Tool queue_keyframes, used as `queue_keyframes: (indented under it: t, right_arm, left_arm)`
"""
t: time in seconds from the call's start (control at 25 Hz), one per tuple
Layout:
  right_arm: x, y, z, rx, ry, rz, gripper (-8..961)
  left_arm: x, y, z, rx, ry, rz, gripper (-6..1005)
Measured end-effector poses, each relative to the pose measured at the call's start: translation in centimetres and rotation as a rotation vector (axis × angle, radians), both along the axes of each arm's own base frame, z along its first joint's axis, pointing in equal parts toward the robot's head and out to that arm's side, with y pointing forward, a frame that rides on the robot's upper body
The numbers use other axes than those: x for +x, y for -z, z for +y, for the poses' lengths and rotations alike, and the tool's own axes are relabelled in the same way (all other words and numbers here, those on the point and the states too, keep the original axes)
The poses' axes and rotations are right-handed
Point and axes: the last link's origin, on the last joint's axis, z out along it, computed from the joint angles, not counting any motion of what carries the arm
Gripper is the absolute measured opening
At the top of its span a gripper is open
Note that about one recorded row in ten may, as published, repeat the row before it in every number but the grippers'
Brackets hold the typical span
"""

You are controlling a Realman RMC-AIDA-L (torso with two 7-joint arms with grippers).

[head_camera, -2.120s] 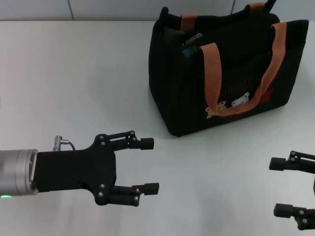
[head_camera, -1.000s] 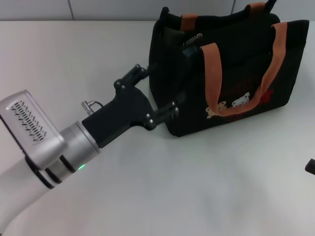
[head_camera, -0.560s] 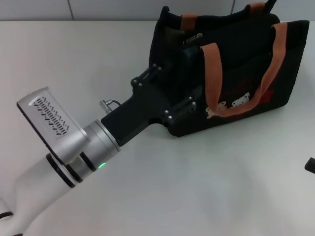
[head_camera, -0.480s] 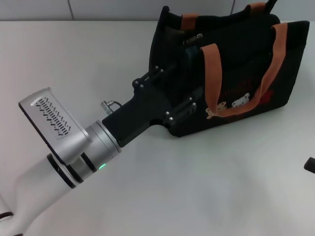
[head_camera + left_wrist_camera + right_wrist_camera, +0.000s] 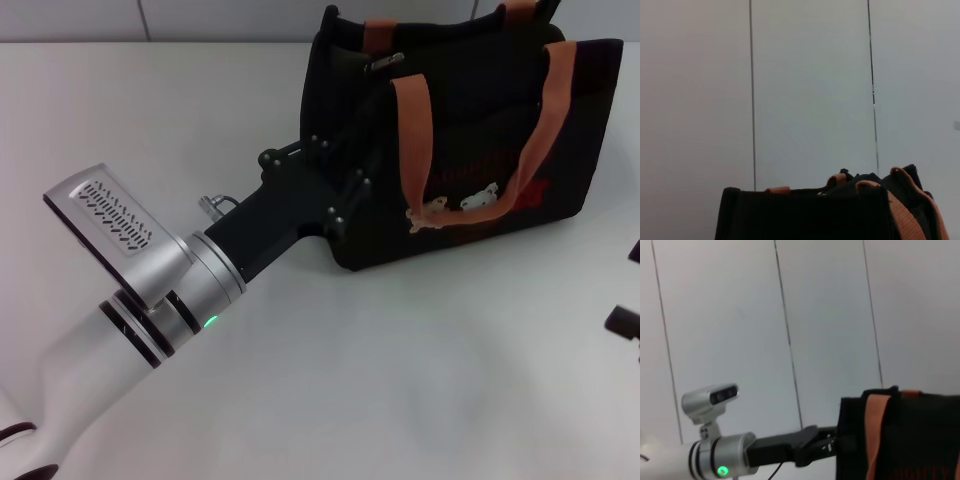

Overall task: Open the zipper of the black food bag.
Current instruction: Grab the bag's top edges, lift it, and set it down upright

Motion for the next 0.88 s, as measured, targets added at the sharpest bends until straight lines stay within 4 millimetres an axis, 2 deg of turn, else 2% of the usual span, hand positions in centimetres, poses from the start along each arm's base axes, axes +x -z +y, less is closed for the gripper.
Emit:
queue_keyframes:
  t: [0.4, 0.6, 0.76, 0.84, 0.88]
  right_arm:
    - [-0.2, -1.9, 0.4, 0.191, 0.025, 0.125, 825]
    - [0.0, -2.7, 0.3, 0.252, 0.053, 0.175, 824]
    - [-0.3, -4.0, 0.9, 0.283, 0.068, 0.246, 824]
    - [-0.7, -5.2, 1.1, 0.311, 0.058, 0.283, 823]
    - [-1.1, -6.5, 1.4, 0.322, 0.041, 0.318, 823]
  left_arm:
    - [0.2, -0.9, 0.3, 0.051, 0.040, -0.002, 243]
    - [0.6, -2.1, 0.6, 0.082, 0.099, -0.037, 206]
    - [1.1, -4.3, 0.8, 0.124, 0.208, -0.086, 160]
    - [1.2, -5.6, 1.1, 0.137, 0.250, -0.115, 160]
    - [1.1, -7.5, 1.6, 0.149, 0.301, -0.147, 161]
